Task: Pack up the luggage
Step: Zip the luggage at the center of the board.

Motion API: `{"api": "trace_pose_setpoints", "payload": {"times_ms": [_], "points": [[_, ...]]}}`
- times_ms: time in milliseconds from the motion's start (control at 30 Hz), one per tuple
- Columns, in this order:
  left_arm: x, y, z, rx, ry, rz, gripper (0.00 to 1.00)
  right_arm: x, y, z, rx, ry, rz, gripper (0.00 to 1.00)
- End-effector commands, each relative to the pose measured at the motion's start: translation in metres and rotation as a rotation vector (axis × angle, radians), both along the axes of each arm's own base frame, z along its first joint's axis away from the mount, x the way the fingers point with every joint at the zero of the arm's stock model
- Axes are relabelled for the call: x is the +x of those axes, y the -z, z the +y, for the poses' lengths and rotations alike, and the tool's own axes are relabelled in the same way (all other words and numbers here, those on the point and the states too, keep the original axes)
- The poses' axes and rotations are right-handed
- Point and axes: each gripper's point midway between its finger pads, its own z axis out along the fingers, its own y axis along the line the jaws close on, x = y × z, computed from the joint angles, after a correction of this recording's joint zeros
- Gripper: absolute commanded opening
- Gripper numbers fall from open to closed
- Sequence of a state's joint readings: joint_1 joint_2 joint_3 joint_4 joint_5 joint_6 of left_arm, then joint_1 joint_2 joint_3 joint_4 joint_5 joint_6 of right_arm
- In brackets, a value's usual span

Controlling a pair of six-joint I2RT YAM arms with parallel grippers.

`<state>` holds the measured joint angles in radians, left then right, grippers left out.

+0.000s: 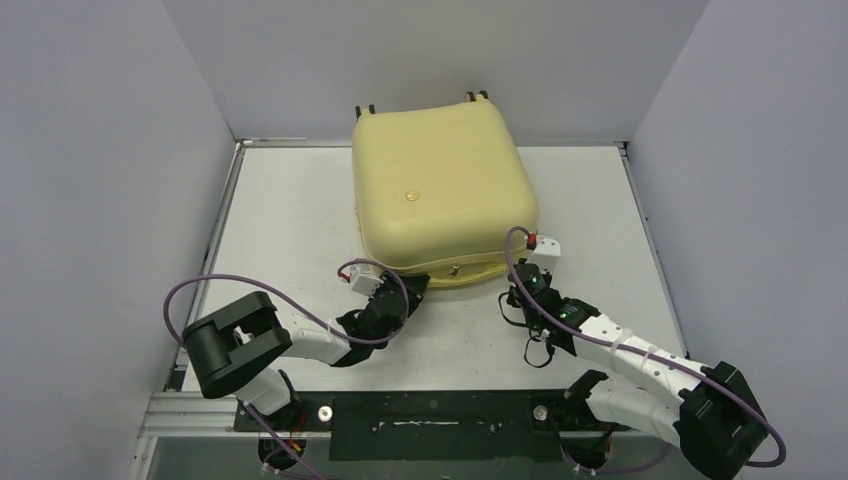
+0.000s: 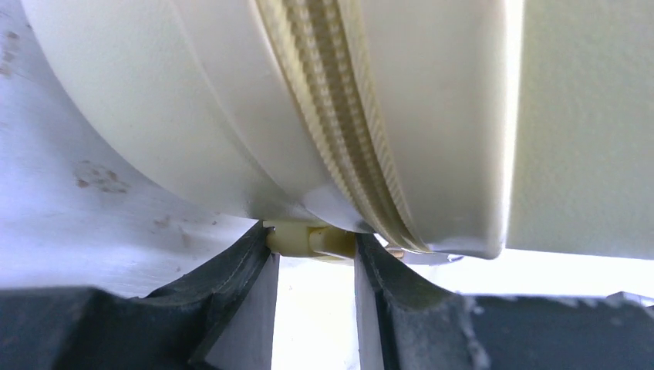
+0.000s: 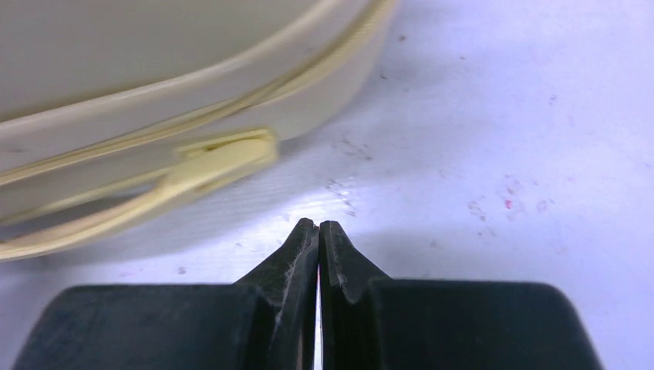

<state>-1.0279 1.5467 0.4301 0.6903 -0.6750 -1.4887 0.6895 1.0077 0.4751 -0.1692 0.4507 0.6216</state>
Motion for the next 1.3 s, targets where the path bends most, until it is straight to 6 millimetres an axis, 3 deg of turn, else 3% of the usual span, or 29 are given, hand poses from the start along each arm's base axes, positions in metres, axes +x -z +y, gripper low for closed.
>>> {"api": "trace_pose_setpoints", "payload": {"times_ms": [0,133,167,267,333,400,533,633,800,967,1033,1167,1200,1267], "points": [[0.003,0.033,0.054,0.271,-0.078,0.008,0.0,0.002,-0.021,-0.004,0.02,-0.003,-0.037,0.0],[0.001,0.034,0.058,0.273,-0.064,0.008,0.0,-0.004,-0.041,0.037,0.155,-0.235,-0.112,0.0],[0.0,0.035,0.061,0.274,-0.062,0.011,0.0,-0.005,-0.045,0.045,0.181,-0.269,-0.124,0.07],[-0.004,0.035,0.069,0.268,-0.062,0.012,0.0,-0.005,-0.061,0.061,0.247,-0.334,-0.177,0.45],[-0.007,0.035,0.074,0.269,-0.06,0.012,0.0,-0.005,-0.072,0.073,0.28,-0.361,-0.214,0.56],[-0.01,0.034,0.079,0.276,-0.059,0.013,0.0,-0.005,-0.085,0.08,0.283,-0.351,-0.252,0.6],[-0.014,0.034,0.091,0.296,-0.061,0.02,0.0,0.004,-0.122,0.064,0.266,-0.275,-0.361,0.68],[-0.015,0.032,0.103,0.308,-0.071,0.027,0.0,0.013,-0.127,0.044,0.193,-0.263,-0.348,0.7],[-0.016,0.032,0.127,0.325,-0.1,0.042,0.0,0.016,-0.097,0.027,0.204,-0.318,-0.263,0.68],[-0.012,0.03,0.148,0.334,-0.11,0.058,0.0,0.024,-0.093,0.008,0.205,-0.224,-0.329,0.66],[-0.01,0.023,0.148,0.322,-0.091,0.043,0.0,0.023,-0.094,0.002,0.202,-0.213,-0.343,0.67],[-0.011,-0.002,0.128,0.269,0.011,-0.021,0.0,0.025,-0.082,-0.003,0.21,-0.159,-0.277,0.69],[-0.012,-0.007,0.124,0.258,0.034,-0.025,0.07,0.026,-0.082,-0.004,0.224,-0.145,-0.285,0.69],[-0.016,-0.014,0.118,0.245,0.072,-0.034,0.39,0.028,-0.087,-0.004,0.276,-0.111,-0.325,0.71]]}}
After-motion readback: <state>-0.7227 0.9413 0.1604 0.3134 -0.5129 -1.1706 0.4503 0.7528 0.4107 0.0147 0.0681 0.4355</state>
